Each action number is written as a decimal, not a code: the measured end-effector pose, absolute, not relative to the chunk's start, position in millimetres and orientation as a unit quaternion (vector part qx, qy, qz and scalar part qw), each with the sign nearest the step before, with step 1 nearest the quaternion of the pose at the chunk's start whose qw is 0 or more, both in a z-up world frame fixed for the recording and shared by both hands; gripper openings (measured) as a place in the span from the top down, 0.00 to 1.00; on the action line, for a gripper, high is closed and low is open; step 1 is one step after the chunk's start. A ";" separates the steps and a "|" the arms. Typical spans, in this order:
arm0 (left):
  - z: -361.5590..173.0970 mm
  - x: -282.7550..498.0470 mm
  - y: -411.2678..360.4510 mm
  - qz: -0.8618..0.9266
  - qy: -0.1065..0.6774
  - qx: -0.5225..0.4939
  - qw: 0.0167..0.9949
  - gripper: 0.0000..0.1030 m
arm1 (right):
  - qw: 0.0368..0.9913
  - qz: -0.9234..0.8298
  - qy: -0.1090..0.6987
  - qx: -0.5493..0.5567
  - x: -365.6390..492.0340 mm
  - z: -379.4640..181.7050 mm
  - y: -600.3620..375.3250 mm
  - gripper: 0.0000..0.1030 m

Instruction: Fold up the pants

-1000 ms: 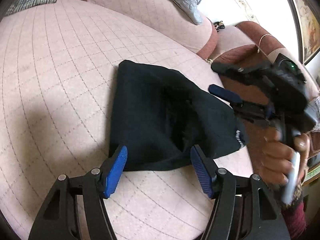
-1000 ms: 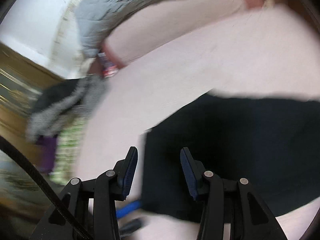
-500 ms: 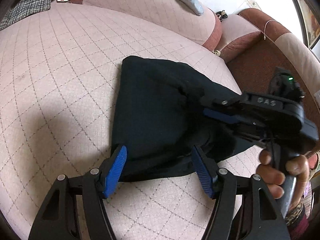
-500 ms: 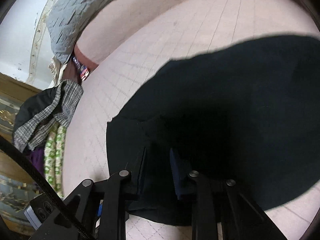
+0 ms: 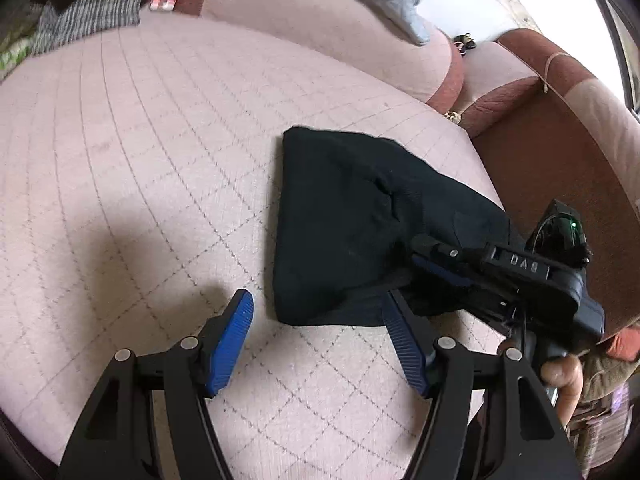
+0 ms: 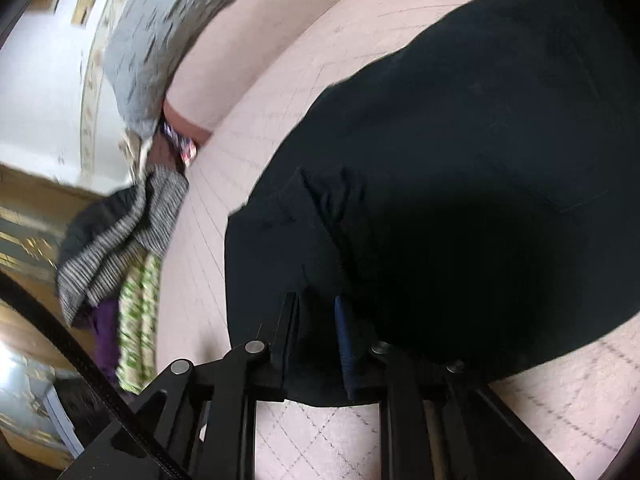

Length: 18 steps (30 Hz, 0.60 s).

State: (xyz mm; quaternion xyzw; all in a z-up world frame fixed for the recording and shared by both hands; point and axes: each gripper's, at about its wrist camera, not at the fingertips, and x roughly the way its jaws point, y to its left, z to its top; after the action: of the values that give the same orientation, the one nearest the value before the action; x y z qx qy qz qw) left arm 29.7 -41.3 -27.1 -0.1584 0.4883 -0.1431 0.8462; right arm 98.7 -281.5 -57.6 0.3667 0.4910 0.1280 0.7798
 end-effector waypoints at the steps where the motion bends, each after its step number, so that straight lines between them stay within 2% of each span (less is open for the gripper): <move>1: -22.3 26.9 -43.2 -0.142 0.483 -0.147 0.851 0.36 | 0.797 0.108 0.476 0.357 92.6 -50.0 -288.9 0.75; 3: -9.0 19.1 -50.1 -0.137 0.465 -0.112 0.867 0.35 | 0.829 0.069 0.452 0.322 80.7 -37.3 -300.3 0.62; 6: 4.1 10.5 -60.3 -0.127 0.442 -0.069 0.885 0.26 | 0.857 0.024 0.419 0.298 56.8 -28.0 -319.5 0.62; 13: 25.5 -8.7 -100.3 -0.118 0.405 0.022 0.907 0.24 | 0.894 -0.053 0.374 0.243 9.1 -30.2 -342.8 0.60; 18: 31.6 -17.7 -128.4 -0.124 0.394 0.075 0.908 0.21 | 0.895 -0.057 0.373 0.238 2.9 -37.7 -343.4 0.58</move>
State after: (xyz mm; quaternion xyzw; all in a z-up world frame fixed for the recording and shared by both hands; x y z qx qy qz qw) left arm -17.7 -128.4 31.6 0.0749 0.3937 -0.1241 0.9077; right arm 2.9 -343.4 -37.7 0.2381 0.3734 -0.0568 0.8948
